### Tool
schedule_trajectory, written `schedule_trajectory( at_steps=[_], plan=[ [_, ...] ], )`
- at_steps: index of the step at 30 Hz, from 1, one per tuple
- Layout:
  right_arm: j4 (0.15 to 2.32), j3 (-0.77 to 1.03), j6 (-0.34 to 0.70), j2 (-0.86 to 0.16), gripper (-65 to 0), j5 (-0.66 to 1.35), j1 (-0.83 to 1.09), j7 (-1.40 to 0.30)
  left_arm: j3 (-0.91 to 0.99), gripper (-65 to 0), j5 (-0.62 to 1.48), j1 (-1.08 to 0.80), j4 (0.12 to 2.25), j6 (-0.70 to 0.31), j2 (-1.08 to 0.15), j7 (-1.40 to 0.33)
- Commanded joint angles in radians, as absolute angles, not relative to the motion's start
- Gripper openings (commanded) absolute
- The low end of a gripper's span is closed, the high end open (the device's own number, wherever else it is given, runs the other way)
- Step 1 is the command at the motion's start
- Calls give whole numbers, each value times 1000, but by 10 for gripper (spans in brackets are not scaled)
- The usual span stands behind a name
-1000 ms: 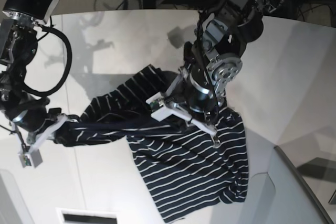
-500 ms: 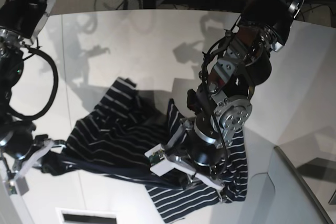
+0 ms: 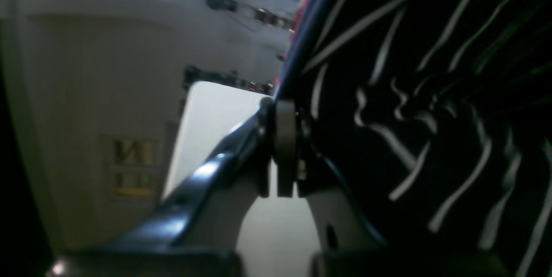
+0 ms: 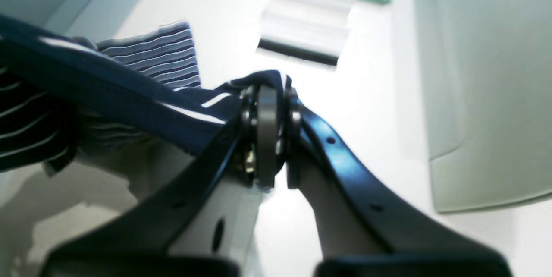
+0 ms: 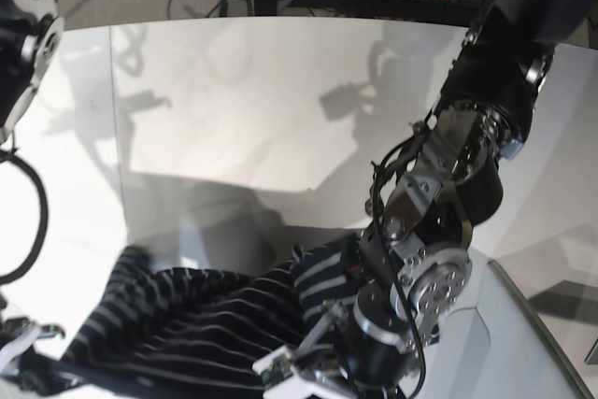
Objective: Layout the t-shirt on the table in an organized manner, then fold the t-shirt properly
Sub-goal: 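Lift the shirt high with both grippers, raising the left gripper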
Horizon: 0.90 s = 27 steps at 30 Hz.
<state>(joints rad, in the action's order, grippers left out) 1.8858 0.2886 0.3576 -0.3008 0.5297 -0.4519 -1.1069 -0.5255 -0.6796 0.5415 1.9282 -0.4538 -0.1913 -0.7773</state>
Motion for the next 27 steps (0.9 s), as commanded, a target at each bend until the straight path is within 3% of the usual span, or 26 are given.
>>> schedule_trajectory(
  at_steps=[1, 13, 27],
  plan=[
    [1902, 298, 346, -337, -648, 492, -506, -1086, -509, -650, -733, 595, 1945, -427, -200, -816],
    [1902, 226, 348, -452, -648, 492, -733, -1090, -510, -650, -734, 840, 1933, -427, -200, -817],
    [1893, 157, 348, -498, -648, 489, -935, -1084, -519, -650, -733, 1061, 1833, -427, -278, -811]
  ],
)
